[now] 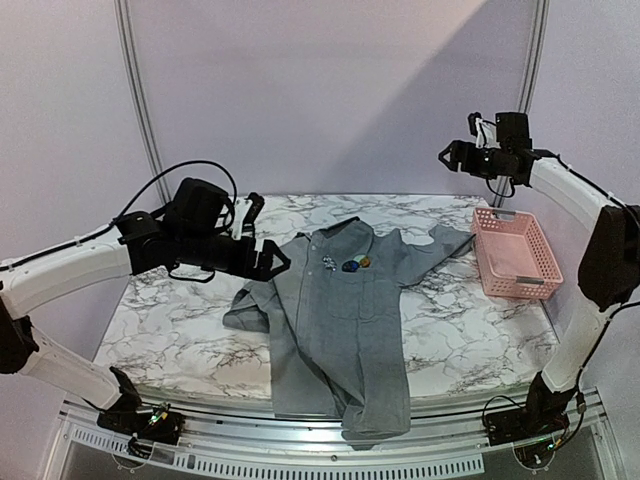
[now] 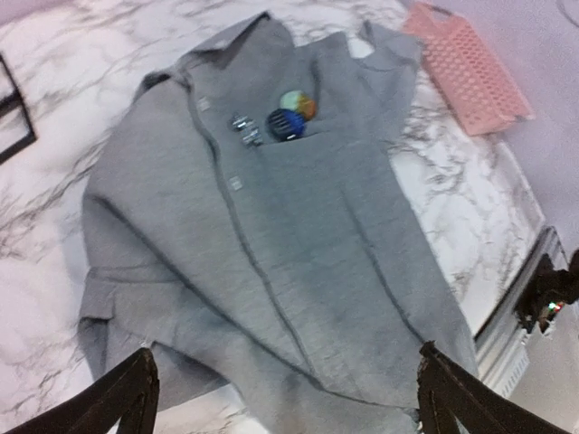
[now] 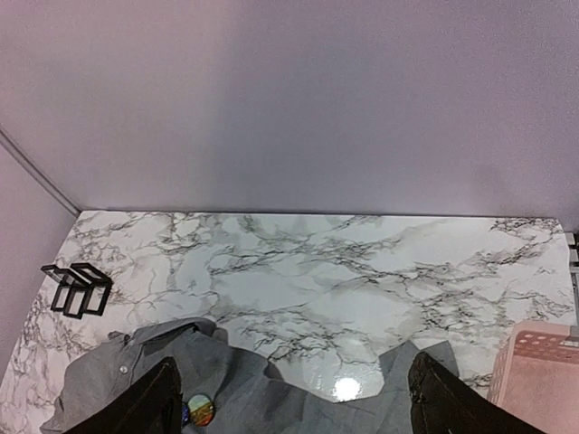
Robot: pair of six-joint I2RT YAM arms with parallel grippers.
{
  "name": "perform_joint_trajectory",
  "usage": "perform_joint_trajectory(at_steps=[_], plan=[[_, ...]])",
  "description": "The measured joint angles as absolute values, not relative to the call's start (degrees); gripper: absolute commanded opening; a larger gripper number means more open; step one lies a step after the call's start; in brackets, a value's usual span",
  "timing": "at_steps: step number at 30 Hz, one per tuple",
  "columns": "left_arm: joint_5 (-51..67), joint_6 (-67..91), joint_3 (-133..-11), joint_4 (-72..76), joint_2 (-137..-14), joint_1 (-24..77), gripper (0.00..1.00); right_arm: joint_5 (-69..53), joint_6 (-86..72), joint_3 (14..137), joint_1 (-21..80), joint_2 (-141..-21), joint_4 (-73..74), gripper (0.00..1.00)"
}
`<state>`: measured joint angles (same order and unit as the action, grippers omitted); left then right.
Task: Remove the brooch from the garment
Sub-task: Adjust the crumpled clothing at the center of the board.
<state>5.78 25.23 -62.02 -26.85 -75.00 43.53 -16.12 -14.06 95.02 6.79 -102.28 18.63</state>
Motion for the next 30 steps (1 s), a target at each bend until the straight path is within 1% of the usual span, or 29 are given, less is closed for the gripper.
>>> perform_joint_trajectory(at_steps=[2,7,12,16,21,23,25,30], plan=[[3.18,26.44,-59.96,-28.51,-75.02,41.85,1.00,-15.51,-14.68,92.53,8.64,-99.35,19.22,0.81],[-1.41,29.06,-54.35,-33.12,-75.11,37.93,1.00,-15.07,-17.85,82.96,13.26,-95.22,22.15,0.78],[-4.14,30.52,-50.65,-36.14,-75.29,36.93,1.00,-12.88,-20.64,77.30,19.25,-94.96,26.85,0.76],[-4.89,30.72,-48.93,-37.21,-75.46,35.92,0.99,-9.80,-22.31,75.55,25.89,-94.98,32.16,0.73],[-5.13,31.09,-45.89,-36.84,-75.55,34.17,0.93,-7.51,-24.49,74.65,32.75,-94.98,35.92,0.71],[-4.34,31.57,-44.60,-36.05,-75.55,33.36,0.92,-7.27,-25.56,73.71,34.52,-95.00,36.56,0.68],[-3.27,31.99,-43.59,-35.03,-75.55,32.64,0.87,-6.74,-26.44,72.75,36.23,-95.29,37.39,0.65],[-1.80,33.34,-41.95,-32.05,-75.55,32.08,0.79,-6.04,-28.62,71.81,39.09,-98.76,38.13,0.63]])
